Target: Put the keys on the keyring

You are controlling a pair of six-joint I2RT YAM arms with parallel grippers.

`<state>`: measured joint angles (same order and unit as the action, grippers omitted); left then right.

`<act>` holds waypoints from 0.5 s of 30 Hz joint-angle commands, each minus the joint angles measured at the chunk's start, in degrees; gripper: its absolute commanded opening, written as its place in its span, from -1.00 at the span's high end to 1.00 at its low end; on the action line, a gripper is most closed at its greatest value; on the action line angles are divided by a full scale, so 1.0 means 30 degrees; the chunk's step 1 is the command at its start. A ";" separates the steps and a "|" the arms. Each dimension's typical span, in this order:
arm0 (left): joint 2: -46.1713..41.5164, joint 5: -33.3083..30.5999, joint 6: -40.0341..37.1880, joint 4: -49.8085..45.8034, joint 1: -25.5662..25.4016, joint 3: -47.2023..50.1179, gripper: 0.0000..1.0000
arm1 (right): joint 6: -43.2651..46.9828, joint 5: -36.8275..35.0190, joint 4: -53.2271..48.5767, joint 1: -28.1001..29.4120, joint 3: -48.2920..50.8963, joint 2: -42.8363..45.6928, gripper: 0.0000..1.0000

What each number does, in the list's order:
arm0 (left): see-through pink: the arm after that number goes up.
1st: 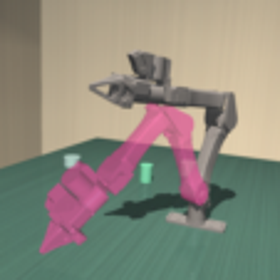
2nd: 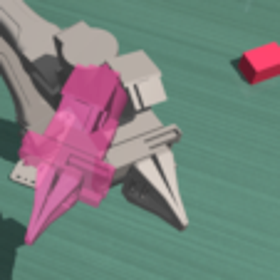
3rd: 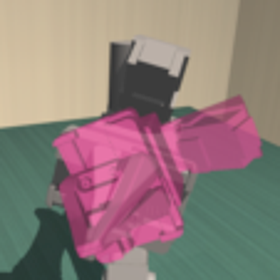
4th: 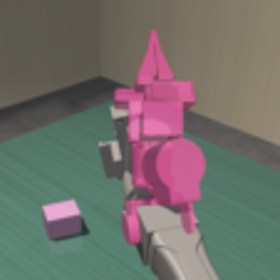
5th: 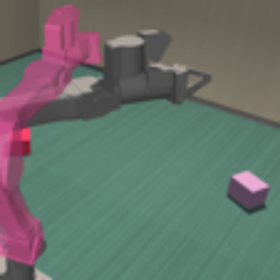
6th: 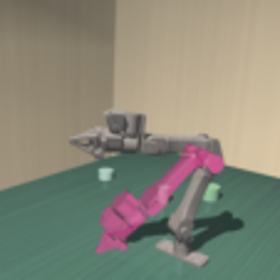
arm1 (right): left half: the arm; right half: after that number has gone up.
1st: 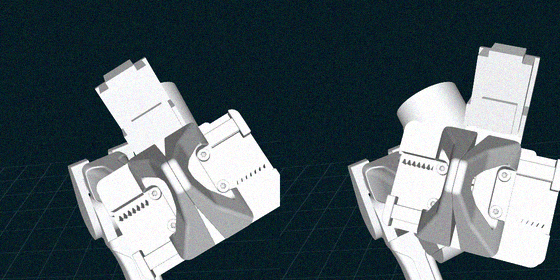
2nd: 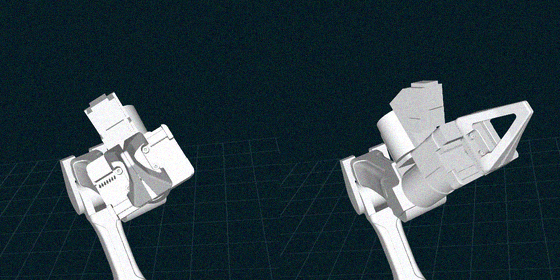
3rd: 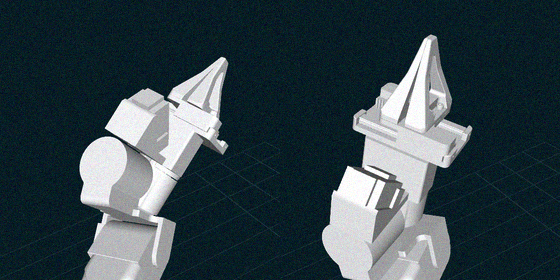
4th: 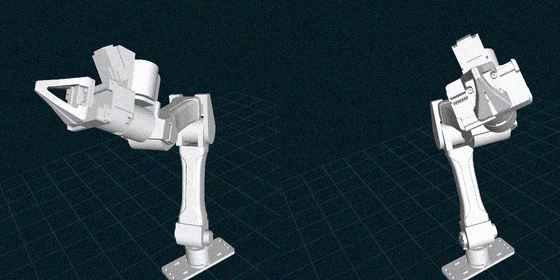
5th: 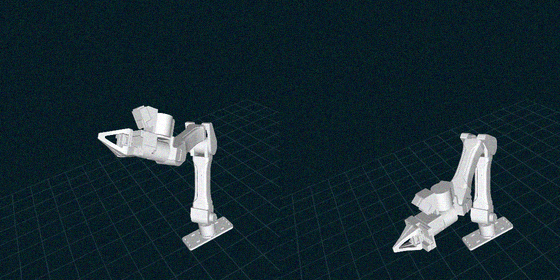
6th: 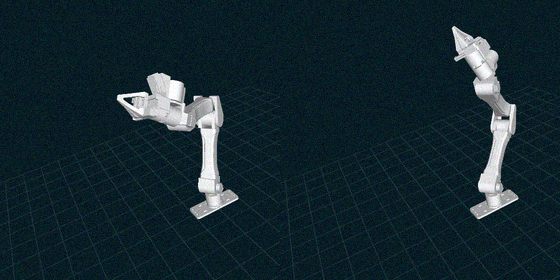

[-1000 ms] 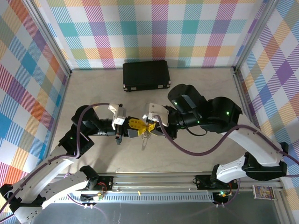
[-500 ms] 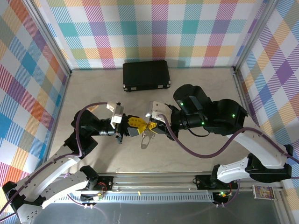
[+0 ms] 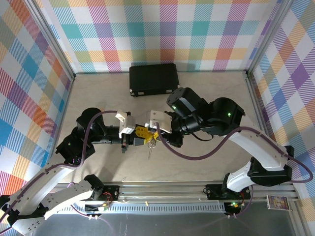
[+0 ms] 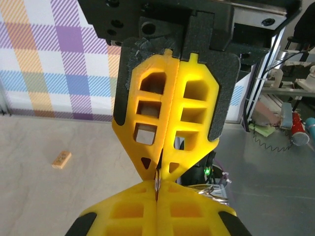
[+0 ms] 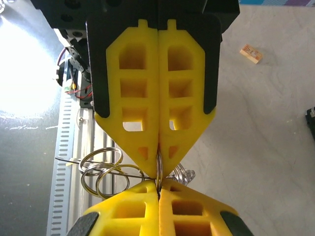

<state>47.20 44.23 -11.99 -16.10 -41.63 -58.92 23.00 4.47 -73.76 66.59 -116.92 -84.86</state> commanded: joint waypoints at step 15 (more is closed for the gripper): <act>0.0183 0.1494 0.8936 1.4131 -0.0061 0.2893 1.00 | -0.1002 0.1948 0.5169 0.0363 0.3651 0.3342 0.79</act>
<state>47.22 48.95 5.65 9.39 -41.89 -51.42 21.32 5.76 -62.28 66.72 -107.18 -75.46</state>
